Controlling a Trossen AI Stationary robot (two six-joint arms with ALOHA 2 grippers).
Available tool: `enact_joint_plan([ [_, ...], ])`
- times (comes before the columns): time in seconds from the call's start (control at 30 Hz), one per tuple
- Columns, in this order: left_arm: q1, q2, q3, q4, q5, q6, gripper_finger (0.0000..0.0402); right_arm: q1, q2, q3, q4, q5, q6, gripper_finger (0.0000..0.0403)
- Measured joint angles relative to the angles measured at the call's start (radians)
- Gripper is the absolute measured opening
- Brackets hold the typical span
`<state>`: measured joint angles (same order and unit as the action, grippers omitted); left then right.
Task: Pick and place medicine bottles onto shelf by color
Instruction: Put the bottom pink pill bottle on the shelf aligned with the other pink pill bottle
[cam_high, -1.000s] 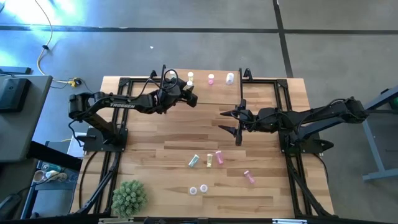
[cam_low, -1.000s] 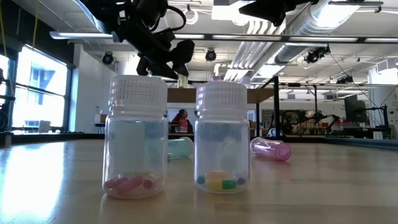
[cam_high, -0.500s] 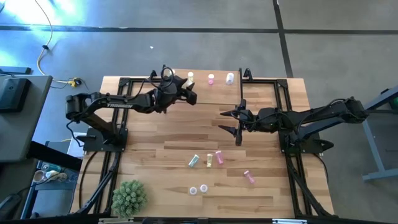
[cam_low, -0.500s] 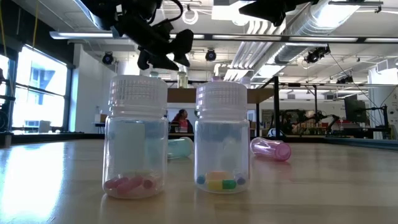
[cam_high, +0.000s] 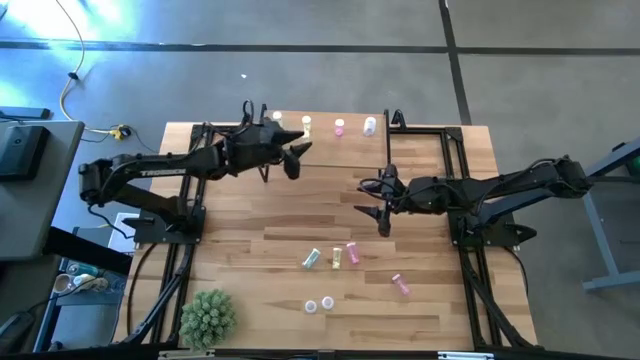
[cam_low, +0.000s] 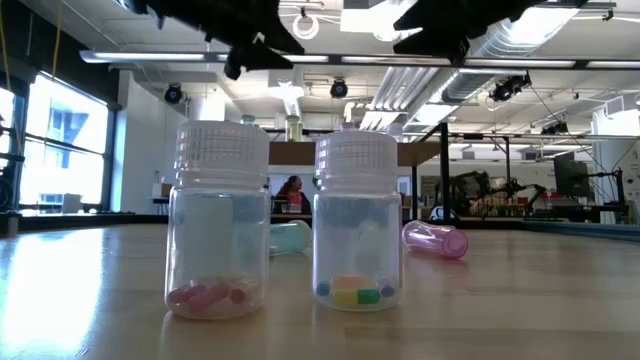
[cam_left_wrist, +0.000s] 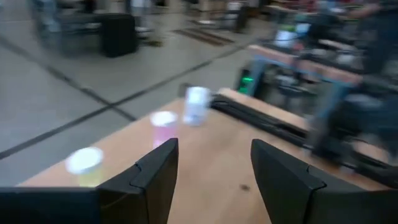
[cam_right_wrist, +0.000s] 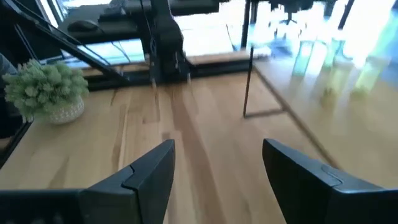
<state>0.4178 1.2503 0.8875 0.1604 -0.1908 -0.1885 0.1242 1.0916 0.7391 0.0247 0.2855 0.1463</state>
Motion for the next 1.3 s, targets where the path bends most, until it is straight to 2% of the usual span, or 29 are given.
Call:
enact_joint_plan([
  [0.13, -0.017, -0.044, 0.000, -0.040, 0.114, 0.001, 0.0189, 0.000, 0.000, 0.000, -0.097, -0.001, 0.113, 0.0234],
  [0.23, -0.045, -0.057, -0.012, -0.045, 0.161, 0.009, 0.0189, 0.000, 0.000, 0.000, -0.183, -0.001, 0.211, 0.0234],
  [0.4, -0.118, -0.053, -0.069, -0.029, 0.146, 0.009, 0.0188, 0.001, 0.000, 0.000, -0.313, -0.012, 0.358, 0.0234],
  [0.6, -0.209, -0.053, -0.149, 0.080, 0.144, 0.006, 0.0188, 0.034, 0.000, 0.000, -0.472, -0.091, 0.527, 0.0234],
  [0.87, -0.280, -0.043, -0.207, 0.131, 0.111, 0.005, 0.0188, 0.174, 0.000, 0.000, -0.636, -0.139, 0.832, 0.0234],
  [1.03, -0.303, -0.013, -0.209, 0.129, 0.016, 0.000, 0.0188, 0.300, 0.005, 0.000, -0.674, -0.146, 1.030, 0.0234],
  [1.3, -0.323, 0.049, -0.208, 0.138, 0.000, -0.035, 0.0188, 0.470, 0.096, 0.000, -0.686, -0.126, 1.235, 0.0234],
])
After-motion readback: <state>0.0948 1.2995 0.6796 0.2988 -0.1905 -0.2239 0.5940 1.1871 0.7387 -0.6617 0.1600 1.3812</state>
